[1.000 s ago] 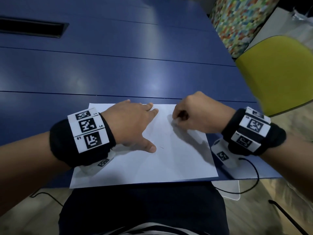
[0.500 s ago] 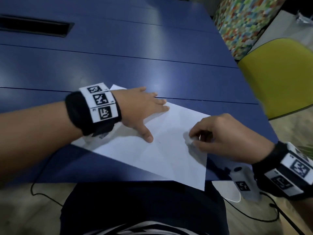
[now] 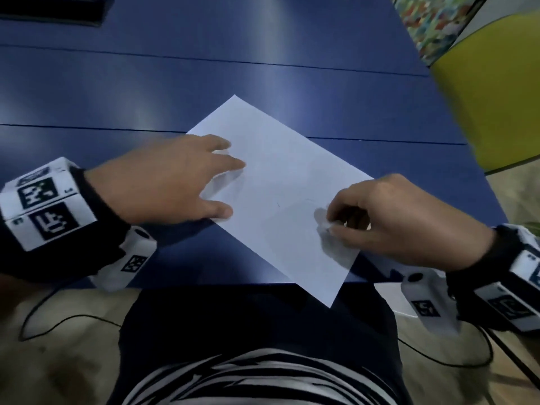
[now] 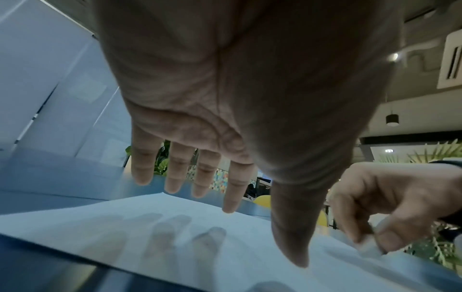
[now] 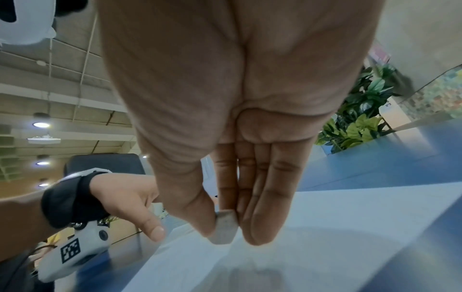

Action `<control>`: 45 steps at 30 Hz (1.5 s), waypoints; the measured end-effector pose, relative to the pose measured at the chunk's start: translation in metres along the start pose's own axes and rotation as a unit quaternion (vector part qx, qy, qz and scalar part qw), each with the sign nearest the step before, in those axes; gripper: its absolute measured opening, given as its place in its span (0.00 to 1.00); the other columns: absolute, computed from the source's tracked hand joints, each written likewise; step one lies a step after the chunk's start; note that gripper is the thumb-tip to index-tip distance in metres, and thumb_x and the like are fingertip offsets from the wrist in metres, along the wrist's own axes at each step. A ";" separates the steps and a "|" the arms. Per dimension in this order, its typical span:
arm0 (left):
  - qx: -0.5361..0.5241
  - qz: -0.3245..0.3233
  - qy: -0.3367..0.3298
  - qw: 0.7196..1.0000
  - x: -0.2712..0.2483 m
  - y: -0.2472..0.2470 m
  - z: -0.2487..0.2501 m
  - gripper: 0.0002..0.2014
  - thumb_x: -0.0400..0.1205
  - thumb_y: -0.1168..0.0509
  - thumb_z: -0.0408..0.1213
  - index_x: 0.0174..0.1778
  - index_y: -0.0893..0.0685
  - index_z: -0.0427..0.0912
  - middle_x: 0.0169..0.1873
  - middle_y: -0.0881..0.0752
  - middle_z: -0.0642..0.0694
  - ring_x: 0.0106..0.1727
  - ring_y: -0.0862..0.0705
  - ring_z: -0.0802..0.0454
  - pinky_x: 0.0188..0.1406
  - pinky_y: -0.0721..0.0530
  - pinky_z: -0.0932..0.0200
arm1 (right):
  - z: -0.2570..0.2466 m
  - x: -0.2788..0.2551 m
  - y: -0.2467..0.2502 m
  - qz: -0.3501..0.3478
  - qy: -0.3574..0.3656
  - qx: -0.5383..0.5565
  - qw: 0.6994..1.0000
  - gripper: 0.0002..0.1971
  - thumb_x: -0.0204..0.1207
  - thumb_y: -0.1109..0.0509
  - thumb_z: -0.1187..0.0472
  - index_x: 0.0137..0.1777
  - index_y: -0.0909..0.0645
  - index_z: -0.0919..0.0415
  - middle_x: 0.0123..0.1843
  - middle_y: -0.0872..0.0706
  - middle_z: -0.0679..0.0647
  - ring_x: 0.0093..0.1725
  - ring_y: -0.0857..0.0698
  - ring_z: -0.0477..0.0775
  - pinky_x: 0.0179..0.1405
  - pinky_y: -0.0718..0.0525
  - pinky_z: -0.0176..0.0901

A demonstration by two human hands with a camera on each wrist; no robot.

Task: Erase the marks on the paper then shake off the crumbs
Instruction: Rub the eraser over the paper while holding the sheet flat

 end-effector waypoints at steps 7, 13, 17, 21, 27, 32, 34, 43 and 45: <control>-0.032 -0.019 -0.020 0.999 0.004 -0.007 0.016 0.46 0.78 0.34 0.74 0.91 0.41 0.66 0.92 0.49 0.59 0.91 0.44 0.55 0.84 0.32 0.49 | -0.004 0.025 0.002 -0.005 0.005 -0.034 0.999 0.10 0.77 0.25 0.51 0.57 0.10 0.45 0.43 0.11 0.38 0.43 0.13 0.37 0.49 0.11 0.43; -0.022 -0.011 -0.060 0.998 0.025 -0.007 0.034 0.51 0.74 0.34 0.78 0.91 0.42 0.62 0.92 0.47 0.55 0.91 0.42 0.50 0.84 0.30 0.42 | -0.003 0.013 -0.010 -0.002 0.024 0.005 1.000 0.06 0.79 0.22 0.54 0.54 0.08 0.44 0.46 0.13 0.36 0.43 0.11 0.38 0.50 0.11 0.37; -0.008 -0.038 -0.076 0.996 0.036 -0.008 0.045 0.57 0.69 0.31 0.80 0.92 0.46 0.64 0.93 0.49 0.54 0.91 0.44 0.50 0.86 0.35 0.43 | 0.005 0.005 -0.013 0.006 0.009 0.049 0.999 0.09 0.76 0.19 0.60 0.53 0.07 0.45 0.46 0.11 0.37 0.44 0.09 0.39 0.50 0.11 0.36; 0.028 -0.082 -0.073 0.994 0.042 -0.018 0.049 0.60 0.63 0.30 0.83 0.89 0.51 0.73 0.93 0.51 0.56 0.91 0.45 0.49 0.88 0.45 0.29 | -0.001 0.006 -0.008 0.030 0.001 0.048 0.998 0.04 0.78 0.21 0.49 0.51 0.09 0.44 0.42 0.10 0.40 0.43 0.11 0.40 0.47 0.12 0.40; 0.036 -0.099 -0.064 0.992 0.042 -0.020 0.048 0.65 0.58 0.31 0.86 0.88 0.58 0.77 0.92 0.56 0.58 0.92 0.48 0.48 0.87 0.50 0.23 | -0.002 0.033 -0.006 0.031 -0.024 0.013 0.999 0.04 0.80 0.26 0.53 0.51 0.11 0.47 0.41 0.09 0.39 0.43 0.12 0.40 0.48 0.12 0.44; 0.027 -0.099 -0.062 0.993 0.042 -0.022 0.047 0.66 0.56 0.29 0.86 0.87 0.57 0.78 0.92 0.56 0.59 0.91 0.47 0.48 0.87 0.50 0.24 | -0.023 0.032 -0.018 -0.004 0.024 -0.007 1.000 0.04 0.79 0.27 0.53 0.50 0.11 0.49 0.42 0.10 0.44 0.42 0.14 0.45 0.47 0.13 0.47; 0.017 -0.101 -0.060 0.993 0.042 -0.023 0.047 0.66 0.56 0.29 0.85 0.87 0.57 0.78 0.92 0.56 0.60 0.91 0.48 0.48 0.86 0.49 0.24 | -0.032 0.028 -0.024 -0.031 0.045 -0.016 0.998 0.05 0.79 0.27 0.52 0.50 0.11 0.48 0.43 0.10 0.44 0.42 0.14 0.46 0.48 0.14 0.45; 0.024 -0.094 -0.068 0.993 0.041 -0.023 0.047 0.66 0.57 0.30 0.86 0.88 0.58 0.76 0.92 0.55 0.59 0.91 0.48 0.47 0.88 0.51 0.27 | -0.031 0.036 -0.024 -0.010 0.046 -0.037 0.998 0.05 0.79 0.28 0.52 0.47 0.11 0.49 0.41 0.12 0.46 0.41 0.15 0.51 0.47 0.13 0.52; 0.029 -0.092 -0.069 0.993 0.041 -0.023 0.047 0.66 0.57 0.30 0.86 0.88 0.58 0.76 0.92 0.55 0.58 0.91 0.47 0.47 0.88 0.50 0.27 | -0.020 0.040 -0.015 0.002 0.010 -0.040 0.999 0.05 0.78 0.27 0.53 0.48 0.10 0.48 0.41 0.10 0.45 0.42 0.14 0.49 0.48 0.12 0.51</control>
Point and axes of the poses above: each hand's wrist, its own x-axis towards the middle knuckle, its own y-axis out of the back of the hand, z = x × y, the point moved 8 cm from there along x, towards the middle knuckle
